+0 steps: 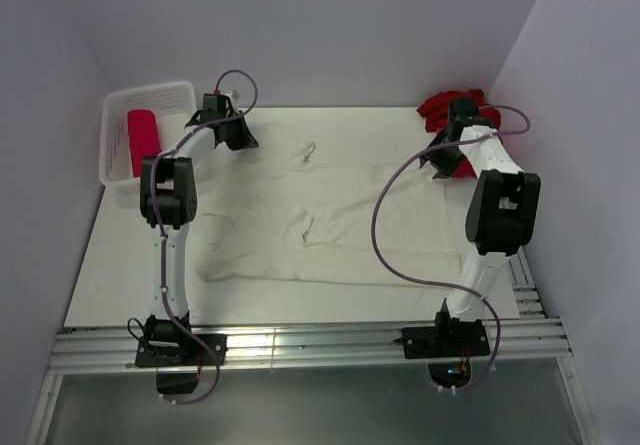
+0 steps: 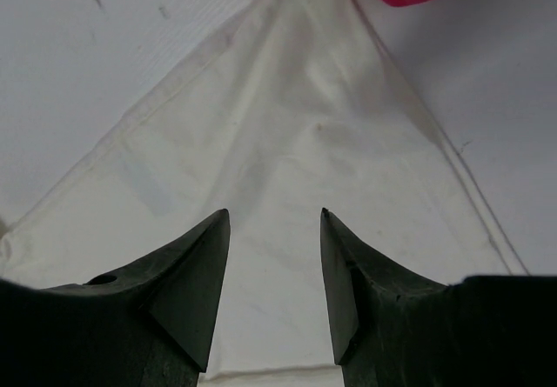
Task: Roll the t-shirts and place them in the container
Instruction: Fold the tshirt
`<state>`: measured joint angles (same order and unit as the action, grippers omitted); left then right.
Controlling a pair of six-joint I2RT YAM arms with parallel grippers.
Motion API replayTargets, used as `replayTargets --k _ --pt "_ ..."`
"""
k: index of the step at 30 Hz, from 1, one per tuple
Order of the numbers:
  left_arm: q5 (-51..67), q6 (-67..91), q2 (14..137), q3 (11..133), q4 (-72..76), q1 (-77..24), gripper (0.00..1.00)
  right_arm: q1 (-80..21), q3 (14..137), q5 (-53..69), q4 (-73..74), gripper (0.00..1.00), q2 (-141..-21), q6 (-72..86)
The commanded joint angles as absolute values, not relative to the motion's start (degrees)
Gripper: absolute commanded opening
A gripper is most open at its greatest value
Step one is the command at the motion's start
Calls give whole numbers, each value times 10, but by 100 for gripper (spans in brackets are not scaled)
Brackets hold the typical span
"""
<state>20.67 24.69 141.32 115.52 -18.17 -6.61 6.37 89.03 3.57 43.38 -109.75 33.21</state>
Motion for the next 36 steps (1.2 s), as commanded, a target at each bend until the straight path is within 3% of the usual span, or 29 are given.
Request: replayTargets --k 1,13,36 --pt "210 269 1345 1135 -161 -41 0 68 932 -22 445 53 -1117 366" --pt "216 260 1334 1147 -179 -22 0 67 1014 -91 425 46 -1214 466" --pt "229 262 1346 1158 -189 -21 0 62 1101 -89 369 47 -1319 526"
